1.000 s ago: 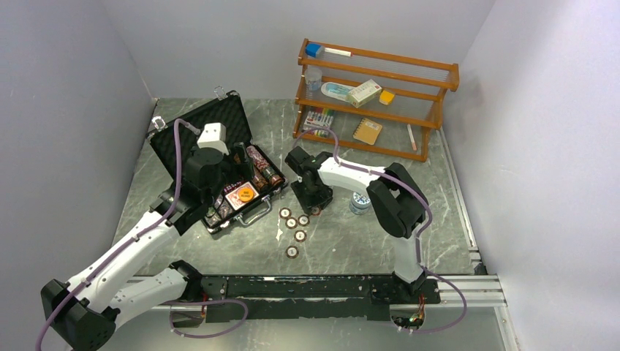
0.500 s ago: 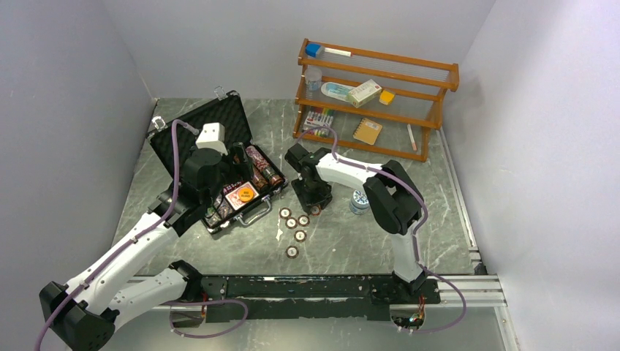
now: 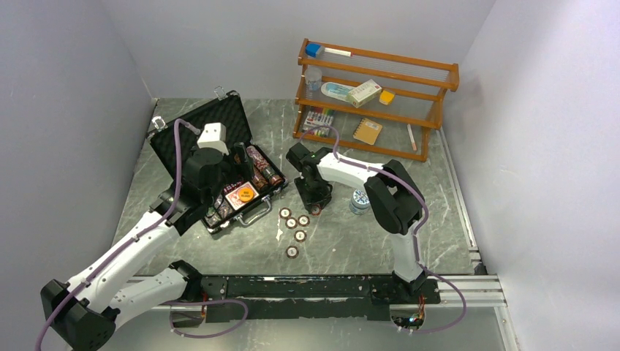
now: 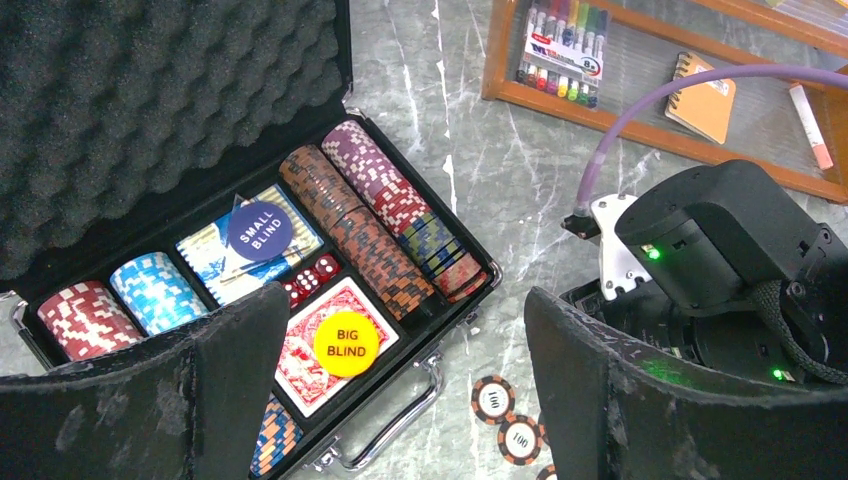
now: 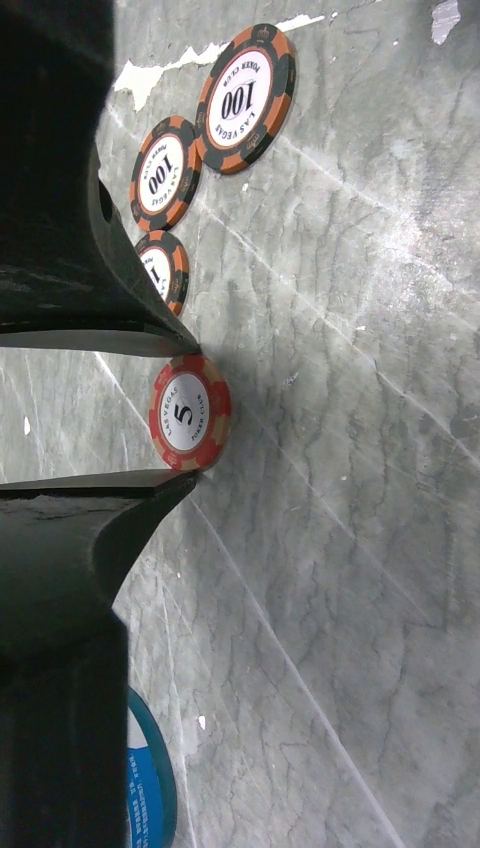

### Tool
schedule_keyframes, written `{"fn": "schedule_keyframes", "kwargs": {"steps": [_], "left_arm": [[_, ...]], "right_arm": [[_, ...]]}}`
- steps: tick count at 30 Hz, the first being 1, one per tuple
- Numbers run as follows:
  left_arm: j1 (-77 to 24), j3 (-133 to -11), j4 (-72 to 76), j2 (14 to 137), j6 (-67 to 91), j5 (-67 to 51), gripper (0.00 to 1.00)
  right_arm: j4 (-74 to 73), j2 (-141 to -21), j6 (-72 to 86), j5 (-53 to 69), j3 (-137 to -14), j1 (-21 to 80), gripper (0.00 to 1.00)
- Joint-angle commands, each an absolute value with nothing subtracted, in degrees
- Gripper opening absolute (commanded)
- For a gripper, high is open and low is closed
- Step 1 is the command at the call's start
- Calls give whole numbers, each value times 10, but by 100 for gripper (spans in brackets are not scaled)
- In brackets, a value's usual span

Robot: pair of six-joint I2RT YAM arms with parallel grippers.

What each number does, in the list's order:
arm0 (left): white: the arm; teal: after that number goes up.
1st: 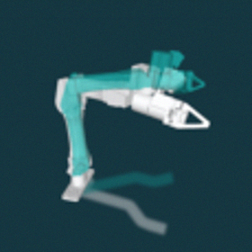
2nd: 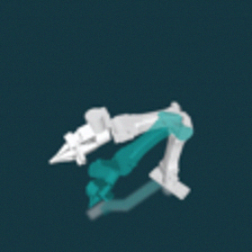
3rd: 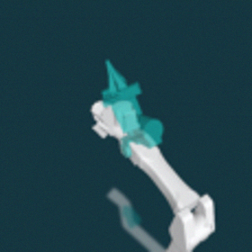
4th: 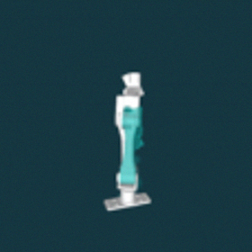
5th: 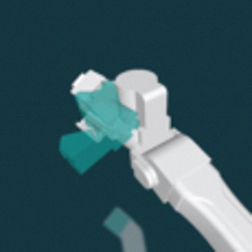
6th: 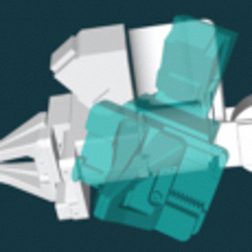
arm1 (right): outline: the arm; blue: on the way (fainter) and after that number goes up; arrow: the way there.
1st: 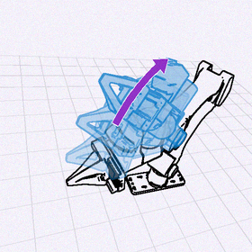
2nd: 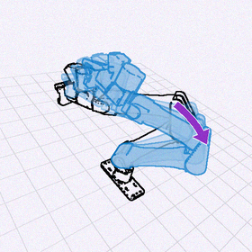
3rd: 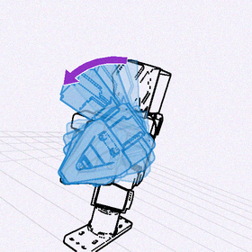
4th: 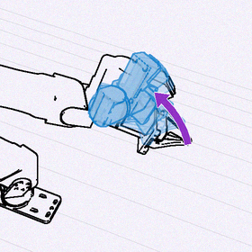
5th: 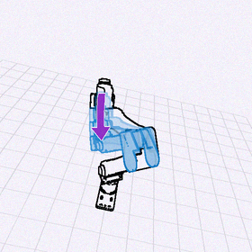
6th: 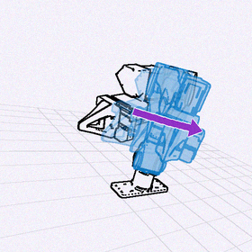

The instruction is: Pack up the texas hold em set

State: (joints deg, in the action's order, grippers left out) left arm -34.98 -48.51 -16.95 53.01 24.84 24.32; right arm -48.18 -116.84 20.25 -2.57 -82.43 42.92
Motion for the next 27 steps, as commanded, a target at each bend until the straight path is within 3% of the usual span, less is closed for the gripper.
{"fn": "schedule_keyframes", "kwargs": {"steps": [1,11,21,27], "left_arm": [[-351,-481,-150,533,251,243,92],[-351,-440,-99,558,308,128,94],[-352,-330,98,627,381,-95,84],[-363,-285,216,682,404,-129,78]], "right_arm": [[-422,-1208,207,-65,-783,419,39],[-435,-1119,218,-45,-779,409,42],[-398,-1053,252,0,-741,397,42],[-337,-1006,310,44,-704,385,42]]}}
